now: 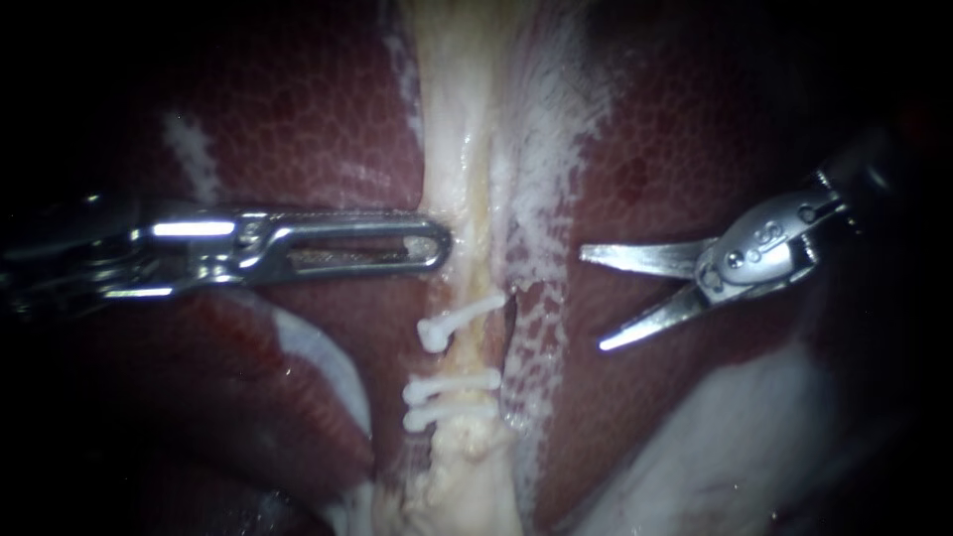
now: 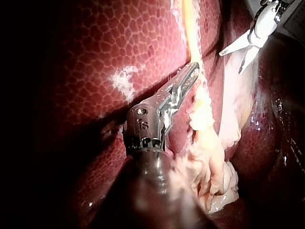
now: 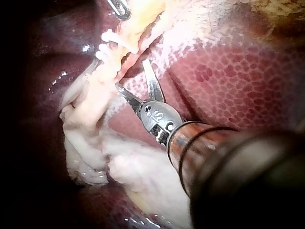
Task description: Go to the cutting position left tube
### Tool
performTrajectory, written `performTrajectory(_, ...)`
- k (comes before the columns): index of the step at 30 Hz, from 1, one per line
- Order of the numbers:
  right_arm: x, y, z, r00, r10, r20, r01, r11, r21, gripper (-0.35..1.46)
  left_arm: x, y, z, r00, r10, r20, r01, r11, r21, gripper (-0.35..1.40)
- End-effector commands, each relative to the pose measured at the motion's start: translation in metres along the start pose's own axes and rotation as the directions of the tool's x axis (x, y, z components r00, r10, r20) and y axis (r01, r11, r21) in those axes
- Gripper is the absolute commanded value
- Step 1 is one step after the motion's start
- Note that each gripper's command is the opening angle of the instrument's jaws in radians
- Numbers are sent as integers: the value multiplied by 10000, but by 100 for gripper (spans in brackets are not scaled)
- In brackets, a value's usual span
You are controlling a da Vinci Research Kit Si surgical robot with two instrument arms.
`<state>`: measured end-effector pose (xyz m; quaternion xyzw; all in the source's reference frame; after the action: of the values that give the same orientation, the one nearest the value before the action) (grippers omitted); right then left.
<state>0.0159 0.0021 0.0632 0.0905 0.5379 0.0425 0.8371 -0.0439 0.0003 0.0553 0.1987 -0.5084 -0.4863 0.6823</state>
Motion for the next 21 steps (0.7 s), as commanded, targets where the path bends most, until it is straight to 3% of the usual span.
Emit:
performTrajectory(1,-5,-4,5,9999,138,11,-138,9997,212,143,-2,-1,-3,10000,-26,-1,26,10000,-7,-35)
performTrajectory(5,-15,-15,22,9988,467,142,-477,9955,822,143,-13,-8,-14,10000,-85,-35,85,10000,-35,-35)
performTrajectory(9,-19,-24,39,9973,735,-7,-727,9874,1406,143,-23,-17,-27,9998,-162,97,162,9999,-4,-35)
performTrajectory(21,-7,-31,68,9899,1378,-344,-1237,9557,2671,143,-36,-34,-49,9993,-265,279,264,9996,41,-35)
